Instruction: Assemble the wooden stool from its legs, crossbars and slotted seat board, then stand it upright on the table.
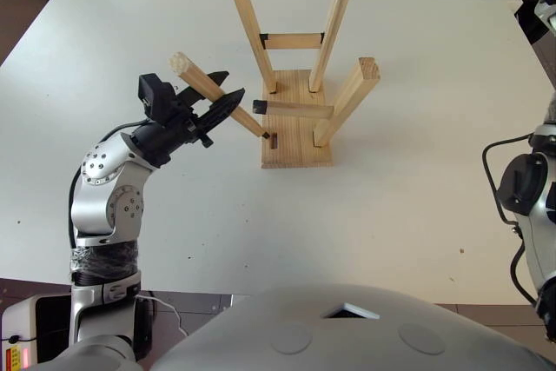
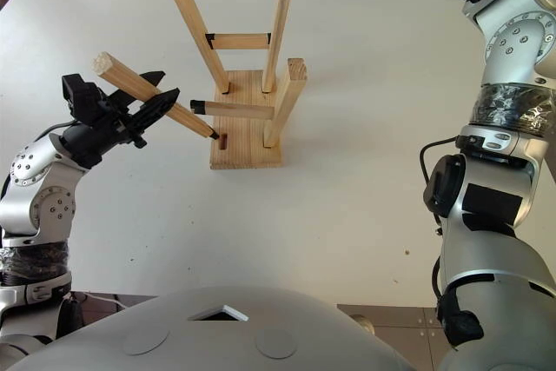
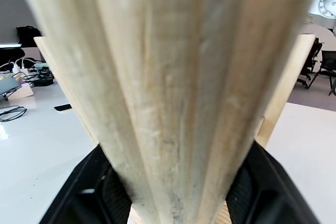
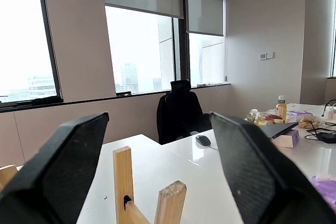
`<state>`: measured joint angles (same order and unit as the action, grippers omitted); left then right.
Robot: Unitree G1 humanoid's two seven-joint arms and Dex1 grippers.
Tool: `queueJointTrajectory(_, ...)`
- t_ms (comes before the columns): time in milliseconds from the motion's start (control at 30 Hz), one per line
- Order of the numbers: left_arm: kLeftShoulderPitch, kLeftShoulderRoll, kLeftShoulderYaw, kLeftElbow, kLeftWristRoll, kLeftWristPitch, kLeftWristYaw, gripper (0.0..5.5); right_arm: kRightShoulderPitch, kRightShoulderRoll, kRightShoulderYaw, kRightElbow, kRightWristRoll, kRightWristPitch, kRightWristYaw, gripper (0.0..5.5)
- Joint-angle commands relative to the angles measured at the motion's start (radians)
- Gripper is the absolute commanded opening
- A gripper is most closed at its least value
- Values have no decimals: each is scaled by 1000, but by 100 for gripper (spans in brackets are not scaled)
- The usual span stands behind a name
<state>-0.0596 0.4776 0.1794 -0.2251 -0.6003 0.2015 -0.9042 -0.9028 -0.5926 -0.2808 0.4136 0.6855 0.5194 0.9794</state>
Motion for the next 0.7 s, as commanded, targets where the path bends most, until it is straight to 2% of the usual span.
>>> queueJointTrajectory(33,-12,12,-50,29,27,5,-34,205,16,12,-5,1,-12,-10,-7,358)
queueJointTrajectory(433,141,75,-110,-123,-26,84,-69,205,116,26,-27,-90,7,0,-53,358)
queueJointTrajectory(600,103,86,-50,-198,-75,107,-8,205,163,34,-42,-141,17,16,-78,358)
queueJointTrajectory(700,60,67,-54,-226,-61,105,37,205,173,37,-44,-149,20,16,-87,358)
